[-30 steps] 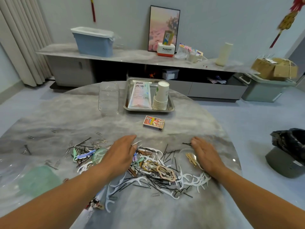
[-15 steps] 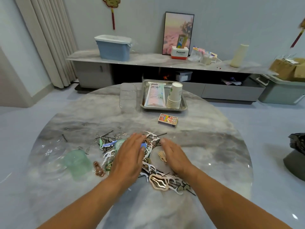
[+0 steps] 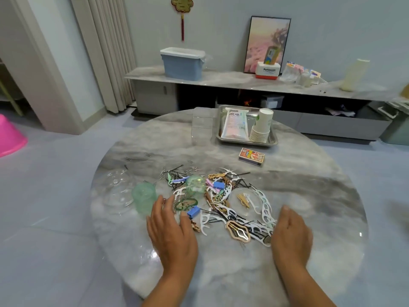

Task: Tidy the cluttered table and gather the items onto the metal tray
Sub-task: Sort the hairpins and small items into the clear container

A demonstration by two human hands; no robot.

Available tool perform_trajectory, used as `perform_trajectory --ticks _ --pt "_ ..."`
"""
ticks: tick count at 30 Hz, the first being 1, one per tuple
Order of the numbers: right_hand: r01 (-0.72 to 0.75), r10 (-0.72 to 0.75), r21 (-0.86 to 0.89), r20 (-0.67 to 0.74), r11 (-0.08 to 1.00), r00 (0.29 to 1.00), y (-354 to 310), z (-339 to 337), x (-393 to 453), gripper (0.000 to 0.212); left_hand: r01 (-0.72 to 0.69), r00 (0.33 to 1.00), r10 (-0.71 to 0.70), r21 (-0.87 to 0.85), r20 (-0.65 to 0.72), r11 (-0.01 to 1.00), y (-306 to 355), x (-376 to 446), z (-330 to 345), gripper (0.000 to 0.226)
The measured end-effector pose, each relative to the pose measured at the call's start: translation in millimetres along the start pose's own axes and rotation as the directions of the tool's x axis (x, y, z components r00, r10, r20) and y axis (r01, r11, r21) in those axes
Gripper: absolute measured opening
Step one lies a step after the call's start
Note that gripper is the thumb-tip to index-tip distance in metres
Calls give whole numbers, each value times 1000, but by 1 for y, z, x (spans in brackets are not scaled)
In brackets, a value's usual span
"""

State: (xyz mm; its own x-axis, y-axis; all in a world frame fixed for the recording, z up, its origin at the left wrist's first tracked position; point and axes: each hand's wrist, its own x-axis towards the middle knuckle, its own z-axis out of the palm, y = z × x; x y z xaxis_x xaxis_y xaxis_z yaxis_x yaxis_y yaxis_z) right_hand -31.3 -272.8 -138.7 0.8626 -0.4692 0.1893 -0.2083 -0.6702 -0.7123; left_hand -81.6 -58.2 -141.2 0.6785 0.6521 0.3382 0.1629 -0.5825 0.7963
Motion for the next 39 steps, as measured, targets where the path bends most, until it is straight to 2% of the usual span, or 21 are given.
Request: perform_trajectory --ticks 5,9,13,16,18,20,22,24,26,29,31,33,36,39 --pt "56 -55 -8 119 998 991 -36 44 -17 54 80 996 -78 -55 35 995 -6 10 2 45" --pt "90 -93 23 252 996 963 -59 73 -28 64 67 998 -66 -105 14 992 -6 14 3 42" --pt "87 -101 68 254 994 962 -63 82 -29 67 -12 990 -12 -174 -140 985 -8 29 -10 39" --pt "47 -77 136 225 990 971 -61 82 -27 66 -46 941 -18 -181 -338 982 -19 60 -26 39" --pt "23 -65 187 225 982 972 -61 81 -25 65 -14 879 -83 -200 -469 980 -31 88 -40 39" --pt "5 -57 217 237 976 970 -61 78 -24 64 76 821 -225 -291 -524 954 -44 115 -53 43" --pt "22 -66 182 238 983 969 -66 74 -23 68 180 799 -373 -403 -473 897 -56 140 -61 49" --pt "153 -175 127 181 980 968 -75 69 -27 67 266 831 -450 -478 -326 837 -68 158 -63 54" --pt "327 -365 200 201 924 909 -89 69 -34 66 288 901 -407 -494 -149 820 -78 167 -62 62" --pt "503 -592 312 430 806 682 -121 84 -48 78 254 966 -249 -403 65 879 -90 167 -63 78" --pt "596 -657 310 520 741 546 -147 104 -58 87 210 975 -172 -322 143 923 -96 167 -65 86" --pt "644 -670 306 591 701 449 -172 125 -68 94 176 971 -123 -267 204 948 -103 167 -67 96" --pt "630 -644 325 665 706 379 -197 147 -79 93 142 967 -80 -251 242 957 -113 164 -66 100" --pt "574 -626 345 661 743 414 -206 156 -76 78 148 983 -106 -298 153 943 -118 170 -65 89"
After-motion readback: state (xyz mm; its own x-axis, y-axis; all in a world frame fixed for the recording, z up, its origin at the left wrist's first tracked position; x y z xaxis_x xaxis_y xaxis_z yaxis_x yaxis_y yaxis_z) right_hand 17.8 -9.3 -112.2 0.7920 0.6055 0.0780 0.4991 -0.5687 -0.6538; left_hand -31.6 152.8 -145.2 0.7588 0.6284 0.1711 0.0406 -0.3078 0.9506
